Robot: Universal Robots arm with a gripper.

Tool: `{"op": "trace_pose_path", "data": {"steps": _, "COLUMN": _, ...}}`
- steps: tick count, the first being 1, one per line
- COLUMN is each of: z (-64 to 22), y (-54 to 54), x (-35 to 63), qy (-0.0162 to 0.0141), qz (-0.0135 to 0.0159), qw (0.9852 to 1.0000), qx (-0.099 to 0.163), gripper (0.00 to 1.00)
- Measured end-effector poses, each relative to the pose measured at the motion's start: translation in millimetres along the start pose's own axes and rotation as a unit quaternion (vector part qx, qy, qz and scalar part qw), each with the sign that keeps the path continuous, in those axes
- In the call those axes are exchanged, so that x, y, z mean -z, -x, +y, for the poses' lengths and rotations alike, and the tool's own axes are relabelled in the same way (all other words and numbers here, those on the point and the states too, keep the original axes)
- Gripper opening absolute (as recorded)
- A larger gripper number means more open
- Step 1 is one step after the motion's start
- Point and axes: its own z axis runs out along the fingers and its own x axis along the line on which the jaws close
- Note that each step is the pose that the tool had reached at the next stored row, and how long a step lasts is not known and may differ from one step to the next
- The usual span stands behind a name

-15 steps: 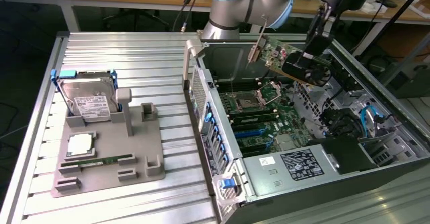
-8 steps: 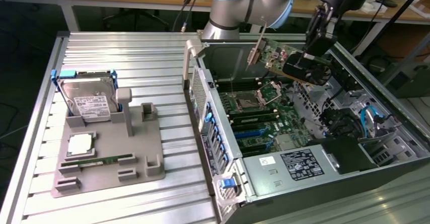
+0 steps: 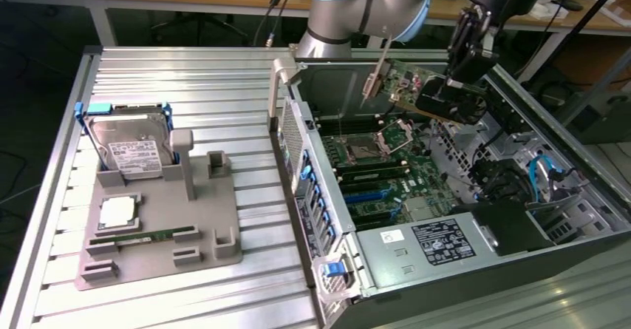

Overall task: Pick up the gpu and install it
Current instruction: 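Insert the gpu into the slot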

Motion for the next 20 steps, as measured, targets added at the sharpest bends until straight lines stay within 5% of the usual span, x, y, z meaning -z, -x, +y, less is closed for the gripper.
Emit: {"op": "trace_pose_path", "data": {"steps": 20, "z": 0.0, "y": 0.0, "x": -0.4, "qy": -0.0058, "qz": 0.004, "qw": 0.9975, "qx": 0.071, "gripper": 0.27}}
